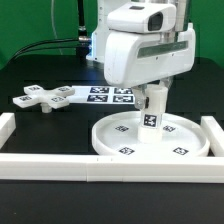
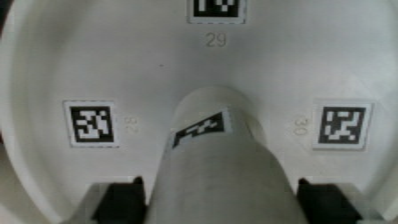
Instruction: Assemble round table
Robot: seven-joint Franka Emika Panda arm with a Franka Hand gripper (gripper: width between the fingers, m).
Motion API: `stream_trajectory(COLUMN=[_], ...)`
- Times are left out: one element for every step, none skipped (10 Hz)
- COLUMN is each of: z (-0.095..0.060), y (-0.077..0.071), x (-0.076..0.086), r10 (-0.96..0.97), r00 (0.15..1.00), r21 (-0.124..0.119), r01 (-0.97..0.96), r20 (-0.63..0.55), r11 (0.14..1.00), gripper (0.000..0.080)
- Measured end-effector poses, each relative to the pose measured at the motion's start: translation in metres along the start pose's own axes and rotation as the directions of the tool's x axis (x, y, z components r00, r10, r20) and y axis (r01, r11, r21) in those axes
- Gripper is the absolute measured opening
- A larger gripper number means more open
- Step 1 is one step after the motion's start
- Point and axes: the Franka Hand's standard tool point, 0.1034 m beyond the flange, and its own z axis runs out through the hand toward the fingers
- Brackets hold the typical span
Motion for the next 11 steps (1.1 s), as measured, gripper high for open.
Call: stream_trajectory(z=[0.0000,-0.0001,0.0000,0.0007,0.0018,0.0020,0.0022,0.0026,0.0029,0.0028,0.0027], y=[0.0000,0.0001,0.0000,-0.0001,-0.0005,-0.0008,-0.0010,-0.0010,-0.0013,-0.0019,-0.0032], x=[-0.0001,0.0001,0.0001,-0.0005,-0.0022,-0.0024,-0.0024,-0.0020,-0.0012,-0.0011,-0.0019], r10=[0.072,0.106,0.192,0.297,0.442,0.565,0.668,0.756,0.840,0.886,0.905], r00=[0.997,0.994,0.981,0.955,0.897,0.825,0.744,0.654,0.543,0.463,0.424], r21=[0.005,0.005,0.010,0.019,0.040,0.052,0.067,0.079,0.088,0.092,0.088], r01=[-0.072,-0.106,-0.192,-0.297,-0.442,-0.564,-0.667,-0.754,-0.837,-0.883,-0.903], r20=[0.001,0.001,-0.001,-0.002,0.003,0.006,0.010,0.008,0.010,0.018,0.023], r11=[0.997,0.994,0.981,0.955,0.896,0.824,0.742,0.652,0.540,0.459,0.421], gripper=[0.0409,0.0409,0.0409,0.0409,0.0409,0.0409,0.0409,0.0409,0.0409,0.0409,0.0409])
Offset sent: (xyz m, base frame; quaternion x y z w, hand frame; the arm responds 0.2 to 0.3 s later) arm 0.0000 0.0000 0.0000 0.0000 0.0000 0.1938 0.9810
